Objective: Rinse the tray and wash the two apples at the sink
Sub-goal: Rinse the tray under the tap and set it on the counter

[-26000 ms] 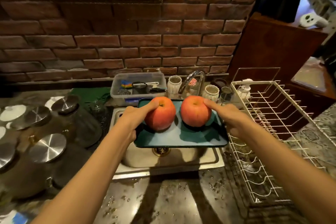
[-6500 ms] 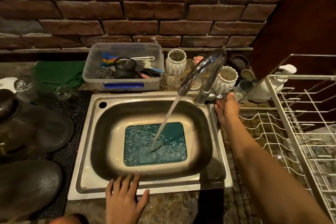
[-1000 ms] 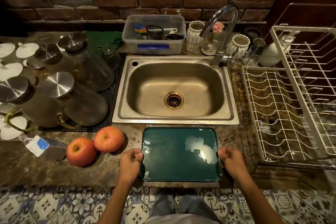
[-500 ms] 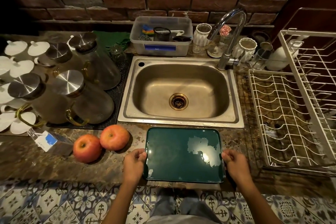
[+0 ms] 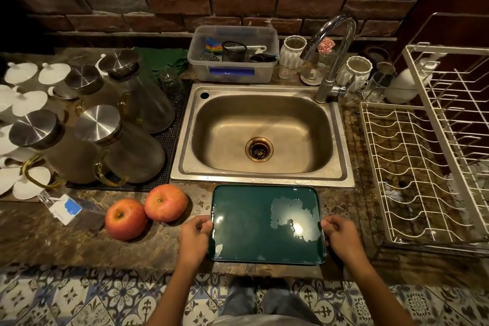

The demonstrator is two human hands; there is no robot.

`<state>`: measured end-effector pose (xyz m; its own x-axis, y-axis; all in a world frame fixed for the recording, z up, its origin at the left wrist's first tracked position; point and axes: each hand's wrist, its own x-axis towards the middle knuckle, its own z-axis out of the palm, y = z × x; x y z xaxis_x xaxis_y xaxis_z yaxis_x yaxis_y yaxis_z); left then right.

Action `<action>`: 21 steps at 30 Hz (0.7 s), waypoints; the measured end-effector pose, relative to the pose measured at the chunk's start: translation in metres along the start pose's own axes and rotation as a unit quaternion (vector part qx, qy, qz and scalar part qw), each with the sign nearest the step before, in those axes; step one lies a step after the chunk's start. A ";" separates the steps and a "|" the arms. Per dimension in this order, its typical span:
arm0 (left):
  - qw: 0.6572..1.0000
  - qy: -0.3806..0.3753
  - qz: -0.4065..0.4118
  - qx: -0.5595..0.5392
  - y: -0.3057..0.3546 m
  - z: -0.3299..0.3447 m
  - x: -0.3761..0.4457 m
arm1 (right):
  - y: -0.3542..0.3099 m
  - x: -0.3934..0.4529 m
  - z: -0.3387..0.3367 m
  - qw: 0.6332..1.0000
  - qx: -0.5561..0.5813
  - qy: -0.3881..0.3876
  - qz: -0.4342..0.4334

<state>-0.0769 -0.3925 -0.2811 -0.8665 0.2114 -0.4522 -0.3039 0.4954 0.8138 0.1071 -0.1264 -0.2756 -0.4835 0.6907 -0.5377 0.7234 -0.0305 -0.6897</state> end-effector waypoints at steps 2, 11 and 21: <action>1.000 -0.001 -0.001 0.001 0.000 0.000 0.000 | -0.001 -0.001 0.001 1.000 -0.001 0.000 -0.002; 1.000 -0.008 -0.006 -0.002 0.000 -0.002 0.000 | -0.005 -0.002 -0.006 0.999 0.032 -0.023 0.016; 1.000 -0.001 -0.011 0.007 0.000 -0.003 -0.001 | -0.006 -0.004 -0.008 0.999 0.023 -0.034 0.017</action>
<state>-0.0769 -0.3951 -0.2791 -0.8595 0.2016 -0.4697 -0.3165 0.5117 0.7987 0.1088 -0.1233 -0.2657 -0.4921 0.6380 -0.5923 0.7179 -0.0875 -0.6906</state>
